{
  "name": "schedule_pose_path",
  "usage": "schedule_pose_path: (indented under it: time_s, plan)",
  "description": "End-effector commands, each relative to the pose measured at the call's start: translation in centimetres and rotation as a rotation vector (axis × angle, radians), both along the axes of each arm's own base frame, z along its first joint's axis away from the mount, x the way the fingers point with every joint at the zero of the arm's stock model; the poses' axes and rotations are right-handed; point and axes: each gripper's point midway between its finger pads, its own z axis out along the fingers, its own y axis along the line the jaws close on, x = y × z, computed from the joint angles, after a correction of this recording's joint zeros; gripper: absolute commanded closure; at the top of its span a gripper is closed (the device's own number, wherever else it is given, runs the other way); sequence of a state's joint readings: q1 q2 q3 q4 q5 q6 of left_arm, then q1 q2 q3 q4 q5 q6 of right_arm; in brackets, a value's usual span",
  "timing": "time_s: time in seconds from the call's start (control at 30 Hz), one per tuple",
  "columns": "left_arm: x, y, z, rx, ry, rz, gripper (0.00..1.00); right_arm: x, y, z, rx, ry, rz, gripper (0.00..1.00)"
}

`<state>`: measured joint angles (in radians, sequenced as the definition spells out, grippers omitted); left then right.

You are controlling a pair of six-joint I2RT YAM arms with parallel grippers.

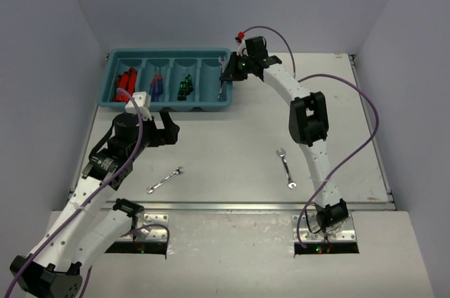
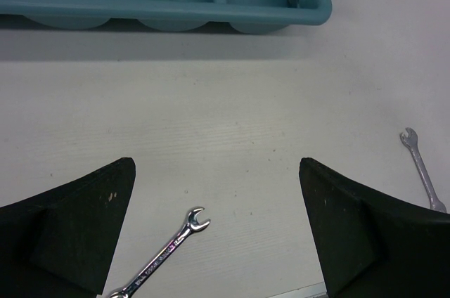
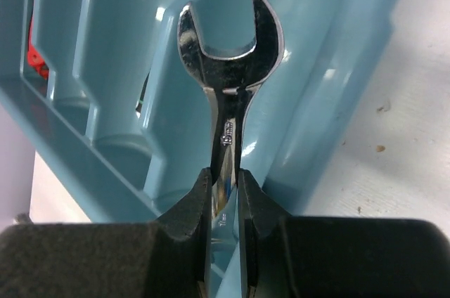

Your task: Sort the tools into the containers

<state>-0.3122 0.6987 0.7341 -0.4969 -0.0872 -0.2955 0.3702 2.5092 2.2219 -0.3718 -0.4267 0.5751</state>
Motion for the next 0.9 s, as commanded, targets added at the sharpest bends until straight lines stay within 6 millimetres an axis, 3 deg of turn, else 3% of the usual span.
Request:
schedule_pose_path:
  time_s: [0.0,0.07,0.1,0.17,0.23,0.33,0.37,0.4,0.47,0.5,0.53,0.6,0.67,0.8,0.87]
  plan:
    - [0.6,-0.2,1.5,-0.015,-0.058,-0.012,0.00,0.7,1.6,6.1,0.027,-0.181,0.053,0.61]
    - [0.7,-0.2,1.4,-0.014,-0.056,-0.010,0.00,0.7,1.3,7.4,0.005,-0.204,0.043,0.38]
    - [0.7,-0.1,1.4,-0.014,-0.057,-0.010,0.00,0.5,1.1,8.2,0.002,-0.211,0.043,0.33]
    - [0.6,-0.2,1.5,-0.015,-0.061,-0.012,0.00,-0.1,0.7,9.5,-0.013,-0.217,0.044,0.30]
    - [0.6,-0.1,1.6,-0.016,-0.064,-0.010,0.00,-1.2,-0.2,12.1,-0.041,-0.250,0.044,0.28]
    - [0.5,0.2,1.8,-0.015,-0.073,0.006,0.00,-4.9,-3.7,13.1,-0.160,-0.204,0.001,0.25]
    - [0.5,0.3,1.8,-0.016,-0.074,0.011,0.00,-6.1,-5.2,12.2,-0.216,-0.177,-0.029,0.21]
    - [0.5,0.4,1.9,-0.016,-0.077,0.019,0.00,-8.8,-6.9,8.5,-0.287,-0.079,-0.033,0.01]
    - [0.4,0.7,2.1,-0.017,-0.087,0.035,0.00,-12.8,-10.1,8.1,-0.380,-0.037,-0.076,0.01]
    - [0.3,0.7,2.2,-0.018,-0.091,0.037,0.00,-14.5,-11.6,6.1,-0.440,0.017,-0.085,0.01]
    - [0.3,0.8,2.3,-0.019,-0.096,0.043,0.00,-16.1,-12.9,5.5,-0.483,0.042,-0.097,0.01]
    - [0.2,0.9,2.4,-0.021,-0.101,0.048,0.00,-20.9,-17.2,1.3,-0.646,0.157,-0.133,0.01]
    - [0.2,1.0,2.6,-0.025,-0.107,0.050,0.00,-24.3,-20.0,-0.8,-0.746,0.215,-0.149,0.01]
    - [0.3,0.5,2.4,-0.028,-0.097,0.028,0.00,-28.6,-21.5,-3.7,-0.783,0.312,-0.100,0.03]
    - [0.3,0.3,2.2,-0.026,-0.087,0.018,0.00,-29.8,-21.7,-4.5,-0.786,0.347,-0.083,0.04]
